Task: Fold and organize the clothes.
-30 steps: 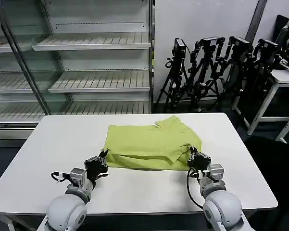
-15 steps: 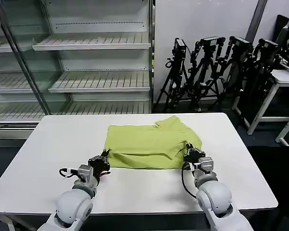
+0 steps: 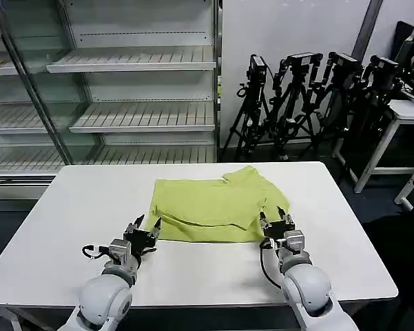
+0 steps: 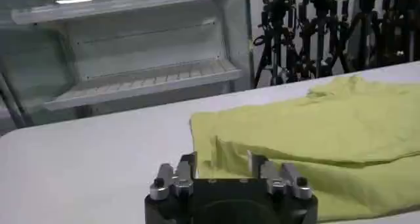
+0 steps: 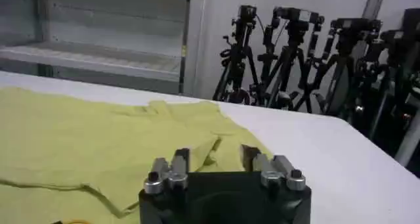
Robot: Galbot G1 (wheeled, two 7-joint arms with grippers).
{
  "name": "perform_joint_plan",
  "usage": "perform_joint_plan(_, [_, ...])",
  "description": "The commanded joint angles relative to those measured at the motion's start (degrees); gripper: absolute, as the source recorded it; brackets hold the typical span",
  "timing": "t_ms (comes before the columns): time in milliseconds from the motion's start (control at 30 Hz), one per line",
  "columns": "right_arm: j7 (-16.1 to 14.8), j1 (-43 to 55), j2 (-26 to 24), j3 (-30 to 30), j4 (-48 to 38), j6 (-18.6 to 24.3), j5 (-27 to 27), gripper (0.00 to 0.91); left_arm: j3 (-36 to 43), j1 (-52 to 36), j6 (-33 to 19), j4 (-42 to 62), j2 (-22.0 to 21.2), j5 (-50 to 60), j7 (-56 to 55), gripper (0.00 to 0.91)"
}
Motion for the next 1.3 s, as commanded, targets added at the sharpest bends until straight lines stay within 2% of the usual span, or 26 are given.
perform_joint_plan(33, [0.1,-6.0,0.3,3.4,4.3,-0.4,-0.5,0.907,-0.9,3.8,0.4,-0.9,-0.2,-1.9,-0.2,0.907])
perform_joint_plan(267, [2.2,-6.3,1.6,4.2,2.7,-3.5,4.0,0.907,-0.5,1.1,1.6,2.2,-0.5,-6.1,-0.8,0.907])
perform_joint_plan(300, [2.5,-6.3,1.7,4.2,2.5,-3.7,4.5,0.907,-0.4,0.9,1.7,2.3,-0.5,-6.7,-1.0,0.333])
perform_joint_plan(400, [3.6,-6.2,1.7,4.2,1.7,-3.8,7.4,0.907,-0.2,0.4,1.8,2.7,-0.5,-7.9,-1.9,0.03])
perform_joint_plan(433, [4.0,-6.1,1.7,4.2,1.6,-3.8,8.2,0.846,0.0,0.3,1.8,3.0,-0.5,-8.1,-2.2,0.03])
perform_joint_plan(467, [4.3,-6.1,1.8,4.2,1.5,-3.8,9.1,0.685,0.1,0.1,1.9,3.1,-0.6,-8.4,-2.5,0.04])
perform_joint_plan(500, [4.7,-6.2,2.0,4.2,1.2,-3.8,9.9,0.322,0.2,0.0,2.0,3.4,-0.6,-8.5,-2.5,0.04])
perform_joint_plan(533, [4.9,-6.3,2.1,4.2,1.1,-3.8,10.2,0.151,0.3,0.0,2.0,3.6,-0.6,-8.5,-2.6,0.04])
perform_joint_plan(567, [4.9,-6.3,2.2,4.2,0.9,-3.8,10.2,0.04,0.3,0.0,2.0,3.7,-0.6,-8.5,-2.6,0.03])
perform_joint_plan(600, [4.9,-6.4,2.4,4.1,0.7,-3.8,10.2,0.0,0.4,0.1,1.9,3.7,-0.5,-8.5,-2.7,0.04])
perform_joint_plan(1300, [5.7,-6.7,3.0,4.0,1.8,-3.8,10.0,0.0,0.2,0.4,1.3,5.0,0.2,-8.1,-1.9,0.04])
